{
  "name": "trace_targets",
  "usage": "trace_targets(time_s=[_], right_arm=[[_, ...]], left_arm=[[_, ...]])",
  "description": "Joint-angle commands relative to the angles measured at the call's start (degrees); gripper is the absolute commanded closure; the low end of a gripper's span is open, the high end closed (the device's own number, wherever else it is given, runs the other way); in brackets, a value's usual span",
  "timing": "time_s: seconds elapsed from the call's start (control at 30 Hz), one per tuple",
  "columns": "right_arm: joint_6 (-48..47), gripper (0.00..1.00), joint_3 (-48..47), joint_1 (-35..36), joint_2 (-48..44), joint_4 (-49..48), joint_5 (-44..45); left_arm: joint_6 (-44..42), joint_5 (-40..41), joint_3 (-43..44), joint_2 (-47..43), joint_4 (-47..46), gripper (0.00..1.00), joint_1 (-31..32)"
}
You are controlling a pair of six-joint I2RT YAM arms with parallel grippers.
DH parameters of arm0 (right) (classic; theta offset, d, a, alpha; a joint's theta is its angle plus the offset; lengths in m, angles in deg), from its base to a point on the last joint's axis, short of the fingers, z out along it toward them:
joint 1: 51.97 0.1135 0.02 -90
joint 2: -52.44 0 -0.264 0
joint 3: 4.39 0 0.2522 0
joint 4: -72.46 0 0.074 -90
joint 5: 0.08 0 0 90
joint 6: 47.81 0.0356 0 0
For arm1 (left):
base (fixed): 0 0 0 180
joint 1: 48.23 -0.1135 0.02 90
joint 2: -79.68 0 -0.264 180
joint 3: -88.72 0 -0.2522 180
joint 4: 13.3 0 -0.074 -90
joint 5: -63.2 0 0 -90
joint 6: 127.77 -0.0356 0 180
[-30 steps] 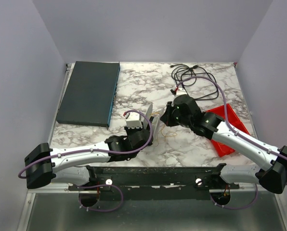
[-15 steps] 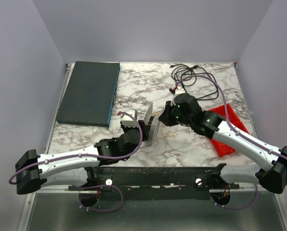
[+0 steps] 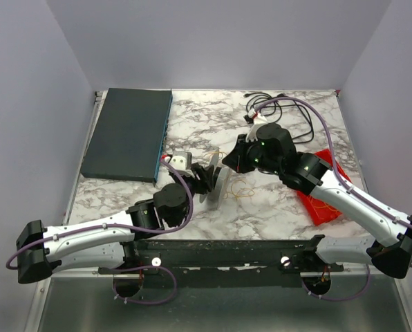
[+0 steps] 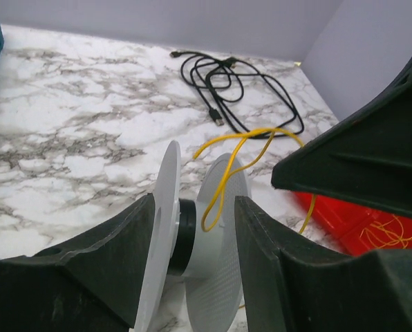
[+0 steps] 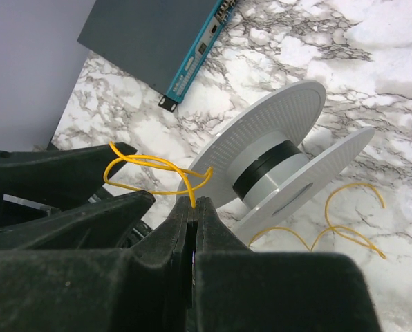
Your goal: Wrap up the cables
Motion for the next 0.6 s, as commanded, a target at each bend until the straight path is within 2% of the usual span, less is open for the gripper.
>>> trace_targets(time_s=[0.0,0.13,0.27,0.33,0.43,0.57], right_arm=[[0.6,0.99,-2.8,0.3,0.2,1.6,-3.7],[1.4,0.99,-4.1,0.3,-0.4,1.8,-3.6],[1.2,0.99,-6.0,0.3,-1.6,3.2,1.5],[0.7,0.99,-7.4,0.3,-2.1,5.1,6.7],[-0.2,0.99,-8.4,0.3,-2.6,6.6,14.1],[-1.3,0.99,-8.7,0.3,-2.5,6.3,16.9]], left_arm=[[-7.3,0.9,-0.3,-0.4,-12.2,0.52,-0.4],[-10.6,-5.4,-0.2,0.4,-17.5,0.71,-0.9],[-11.2,-15.9,2.1,0.2,-12.8,0.96,-1.6],[-10.6,-24.6,2.7,-1.2,-10.3,1.0,-2.3],[-9.8,-34.2,4.6,-3.3,-4.7,1.0,-2.8],[-8.3,-43.7,5.3,-6.0,-2.6,1.0,-3.3]])
